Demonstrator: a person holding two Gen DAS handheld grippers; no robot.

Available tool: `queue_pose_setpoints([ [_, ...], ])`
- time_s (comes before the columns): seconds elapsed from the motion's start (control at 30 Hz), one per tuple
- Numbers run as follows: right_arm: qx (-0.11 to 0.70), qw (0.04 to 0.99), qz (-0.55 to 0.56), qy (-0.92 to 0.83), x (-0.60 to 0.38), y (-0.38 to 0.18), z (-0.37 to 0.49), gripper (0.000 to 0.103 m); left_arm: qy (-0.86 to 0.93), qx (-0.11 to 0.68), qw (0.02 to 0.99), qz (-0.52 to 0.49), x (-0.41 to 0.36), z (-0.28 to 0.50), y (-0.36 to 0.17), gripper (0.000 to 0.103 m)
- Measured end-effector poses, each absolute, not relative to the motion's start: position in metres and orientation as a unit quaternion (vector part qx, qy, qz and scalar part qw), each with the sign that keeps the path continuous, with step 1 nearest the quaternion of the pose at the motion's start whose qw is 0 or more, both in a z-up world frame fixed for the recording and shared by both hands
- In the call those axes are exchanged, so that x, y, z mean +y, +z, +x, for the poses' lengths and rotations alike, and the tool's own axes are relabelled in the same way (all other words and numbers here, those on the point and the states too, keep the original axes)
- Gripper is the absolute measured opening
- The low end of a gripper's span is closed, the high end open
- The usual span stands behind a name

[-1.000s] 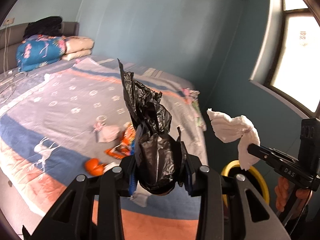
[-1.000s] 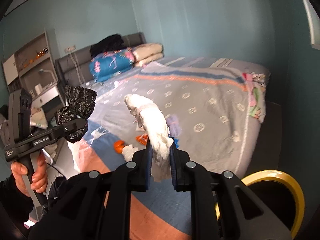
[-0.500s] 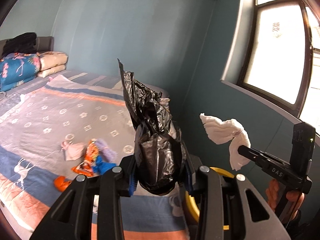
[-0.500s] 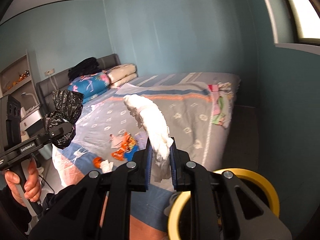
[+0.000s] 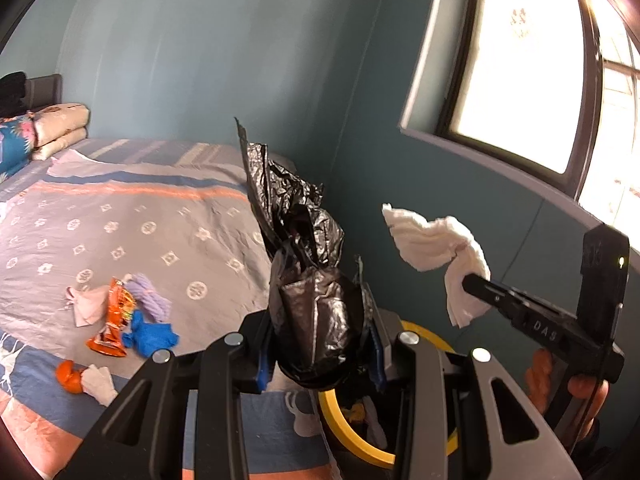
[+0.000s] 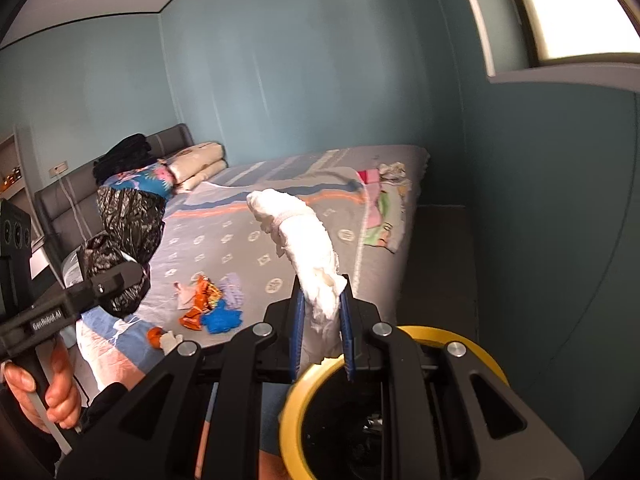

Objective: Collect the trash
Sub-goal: 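Carry the black bag and tissue bundle with both tools over the yellow bin, then open both tools to drop the black bag and tissue into the bin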

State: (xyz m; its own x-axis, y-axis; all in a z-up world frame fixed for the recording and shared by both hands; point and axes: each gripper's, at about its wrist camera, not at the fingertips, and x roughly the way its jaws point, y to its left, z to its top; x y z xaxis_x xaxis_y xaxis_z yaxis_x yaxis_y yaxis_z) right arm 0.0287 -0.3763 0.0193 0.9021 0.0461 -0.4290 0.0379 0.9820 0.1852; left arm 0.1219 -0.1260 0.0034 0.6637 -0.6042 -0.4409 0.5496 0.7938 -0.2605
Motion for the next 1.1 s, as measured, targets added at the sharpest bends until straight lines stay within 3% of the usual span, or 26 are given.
queue_pose_setpoints([
  [0.5,0.280,0.946,0.153,-0.054,-0.432,-0.033,0.042,0.016,-0.367,0.342,0.865,-0.027,-0.203,0.141,-0.052,0.034],
  [1.1,0.364,0.909,0.190,-0.074,-0.458,-0.105,0.067,0.021,-0.390,0.418,0.820,0.009,-0.239,0.145,-0.109,0.038],
])
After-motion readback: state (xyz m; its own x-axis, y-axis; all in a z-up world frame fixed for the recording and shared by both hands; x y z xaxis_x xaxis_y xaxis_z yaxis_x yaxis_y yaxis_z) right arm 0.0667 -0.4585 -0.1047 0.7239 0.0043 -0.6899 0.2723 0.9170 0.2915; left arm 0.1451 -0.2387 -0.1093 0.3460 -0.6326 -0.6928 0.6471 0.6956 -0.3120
